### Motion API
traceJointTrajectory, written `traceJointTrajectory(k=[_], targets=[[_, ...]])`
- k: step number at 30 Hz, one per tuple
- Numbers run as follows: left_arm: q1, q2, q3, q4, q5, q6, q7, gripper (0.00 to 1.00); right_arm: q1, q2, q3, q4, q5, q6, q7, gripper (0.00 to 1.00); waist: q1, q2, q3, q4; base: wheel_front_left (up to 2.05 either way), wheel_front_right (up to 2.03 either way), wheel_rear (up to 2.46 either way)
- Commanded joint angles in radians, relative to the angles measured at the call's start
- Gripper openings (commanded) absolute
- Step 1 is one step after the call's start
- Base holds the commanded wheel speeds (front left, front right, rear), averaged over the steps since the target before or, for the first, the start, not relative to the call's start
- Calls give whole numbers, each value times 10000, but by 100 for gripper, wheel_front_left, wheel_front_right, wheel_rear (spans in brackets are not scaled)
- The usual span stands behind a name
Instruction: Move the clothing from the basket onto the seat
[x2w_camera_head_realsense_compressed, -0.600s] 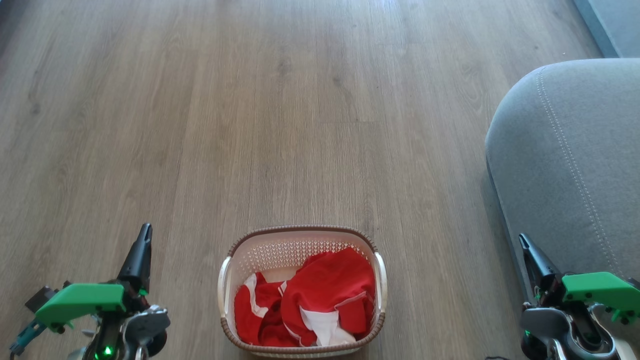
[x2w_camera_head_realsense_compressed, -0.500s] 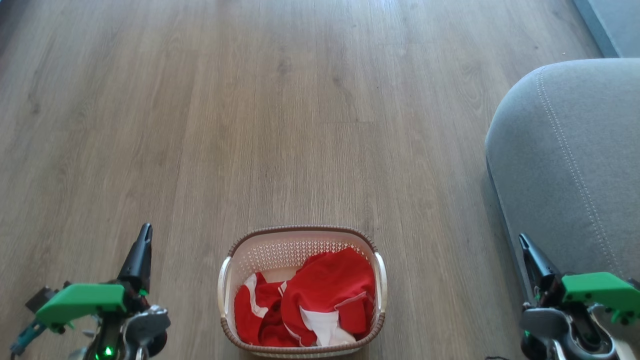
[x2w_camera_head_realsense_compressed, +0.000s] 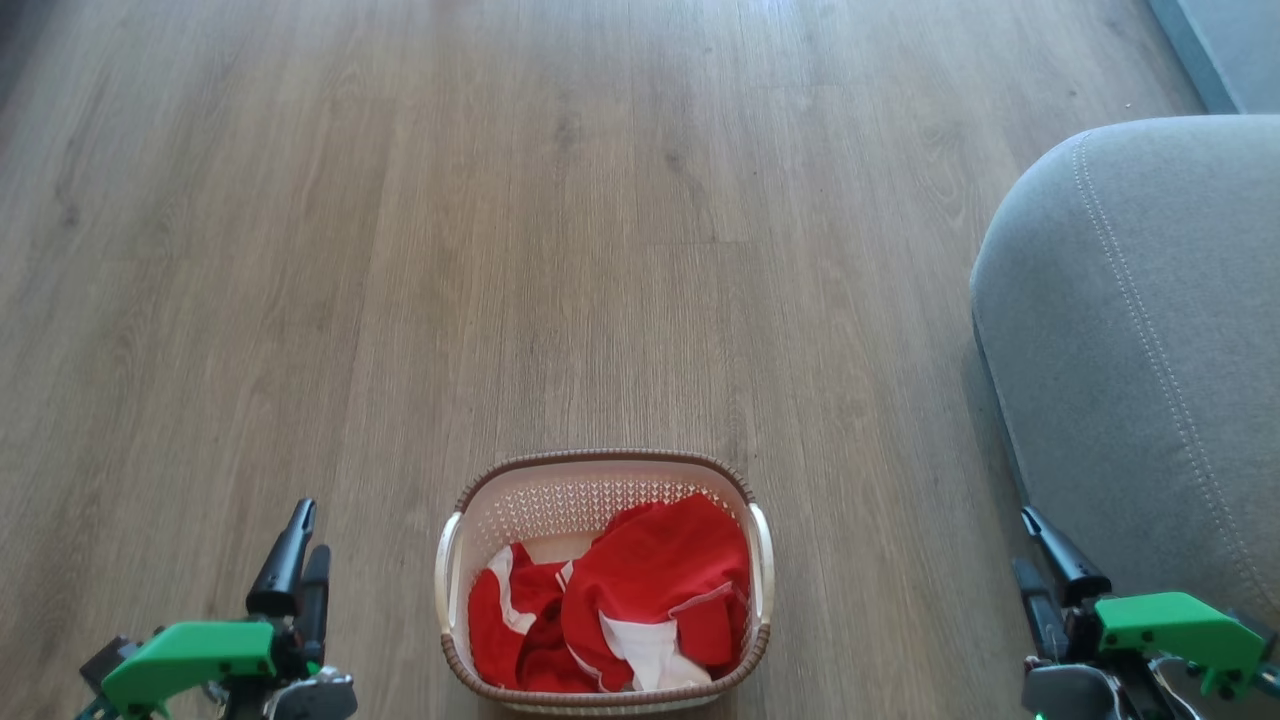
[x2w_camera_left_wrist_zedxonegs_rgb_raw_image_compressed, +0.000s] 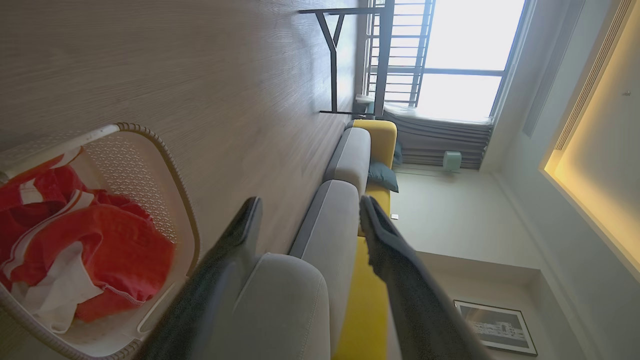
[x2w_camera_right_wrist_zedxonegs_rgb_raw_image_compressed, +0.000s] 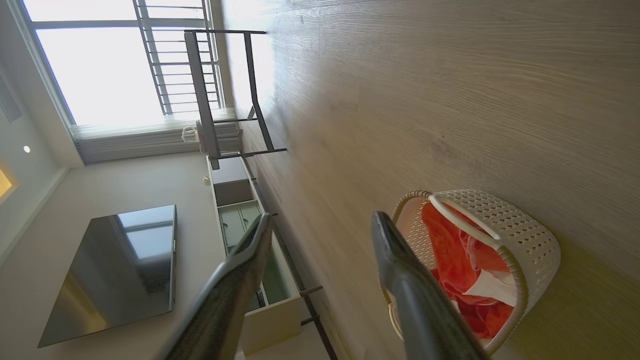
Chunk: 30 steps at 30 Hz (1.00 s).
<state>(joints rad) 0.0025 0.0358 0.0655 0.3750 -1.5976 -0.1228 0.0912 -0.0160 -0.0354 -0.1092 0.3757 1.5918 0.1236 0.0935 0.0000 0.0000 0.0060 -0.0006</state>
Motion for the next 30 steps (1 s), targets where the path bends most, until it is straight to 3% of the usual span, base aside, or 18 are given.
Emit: traceJointTrajectory(k=[1, 15, 30], targets=[[-556, 123, -61, -286, 208, -7, -148, 100, -570, -145, 102, -325, -139, 7, -119, 100, 0, 0, 4, 0, 0, 0, 0], [-993, 191, -132, -130, 1331, -15, -542, 100, -1123, -469, 702, -175, -947, 14, -601, 100, 0, 0, 17, -1, 0, 0, 0], [-1422, 304, -296, -35, 3570, -25, -988, 100, -1717, -684, 1193, -61, -2930, 22, -1042, 100, 0, 0, 53, 4, 0, 0, 0]])
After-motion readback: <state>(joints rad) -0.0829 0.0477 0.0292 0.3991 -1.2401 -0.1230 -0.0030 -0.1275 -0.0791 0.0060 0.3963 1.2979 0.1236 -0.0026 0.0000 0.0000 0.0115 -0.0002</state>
